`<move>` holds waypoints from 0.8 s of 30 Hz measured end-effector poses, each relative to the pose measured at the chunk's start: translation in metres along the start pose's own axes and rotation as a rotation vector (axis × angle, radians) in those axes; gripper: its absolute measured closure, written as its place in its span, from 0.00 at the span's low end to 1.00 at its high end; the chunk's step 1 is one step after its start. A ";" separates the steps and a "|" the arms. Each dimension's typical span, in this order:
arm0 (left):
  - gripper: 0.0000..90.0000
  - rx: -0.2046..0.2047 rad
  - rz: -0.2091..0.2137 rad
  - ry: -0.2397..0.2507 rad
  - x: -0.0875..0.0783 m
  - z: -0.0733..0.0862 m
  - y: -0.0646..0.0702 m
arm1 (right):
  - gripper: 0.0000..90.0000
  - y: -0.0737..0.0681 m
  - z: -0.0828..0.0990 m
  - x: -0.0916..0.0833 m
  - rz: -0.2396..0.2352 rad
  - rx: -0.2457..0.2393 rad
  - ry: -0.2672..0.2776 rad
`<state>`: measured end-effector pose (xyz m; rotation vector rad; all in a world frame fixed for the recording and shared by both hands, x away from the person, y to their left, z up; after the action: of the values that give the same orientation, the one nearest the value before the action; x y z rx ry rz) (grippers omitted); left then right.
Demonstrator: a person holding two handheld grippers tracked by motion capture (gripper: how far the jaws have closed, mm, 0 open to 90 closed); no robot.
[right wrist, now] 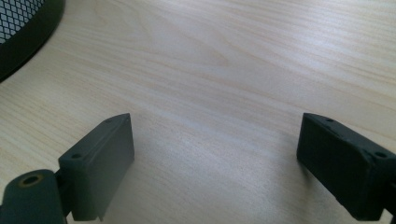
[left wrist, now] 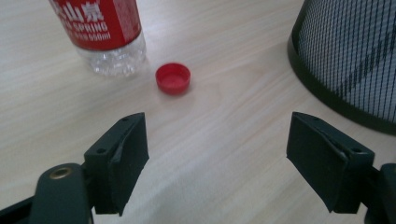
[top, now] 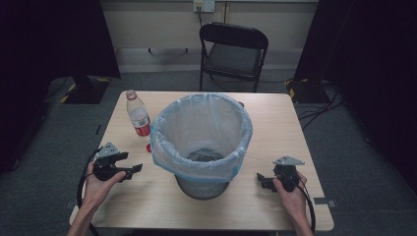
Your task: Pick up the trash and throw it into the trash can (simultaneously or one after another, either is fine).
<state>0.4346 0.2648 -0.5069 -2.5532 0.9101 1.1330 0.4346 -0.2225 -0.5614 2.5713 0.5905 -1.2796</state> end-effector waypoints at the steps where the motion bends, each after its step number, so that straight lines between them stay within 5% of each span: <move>1: 0.23 0.000 0.000 0.000 0.000 0.000 0.000 | 0.11 0.000 0.000 0.000 0.000 0.000 0.000; 5: 0.22 0.007 -0.001 0.005 0.003 -0.008 -0.004 | 0.11 0.000 0.000 0.000 0.000 -0.002 0.001; 7: 0.22 -0.011 0.009 0.045 0.004 -0.015 -0.007 | 0.11 0.000 0.000 0.000 0.000 -0.002 0.001; 24: 0.20 -0.020 0.000 0.030 0.012 -0.053 -0.033 | 0.11 0.000 0.000 0.000 0.000 -0.002 0.001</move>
<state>0.4929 0.2638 -0.4812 -2.5928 0.9098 1.1119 0.4349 -0.2226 -0.5613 2.5705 0.5915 -1.2766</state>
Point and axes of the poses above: each handheld gripper's, and its own axes: x roughly forward along the jaws, z roughly out of its underside, y roughly to its right, the point moved 9 cm from there along x, roughly forward along the jaws, and after that the axes turned 10 degrees about -y, right-handed, at the moved point
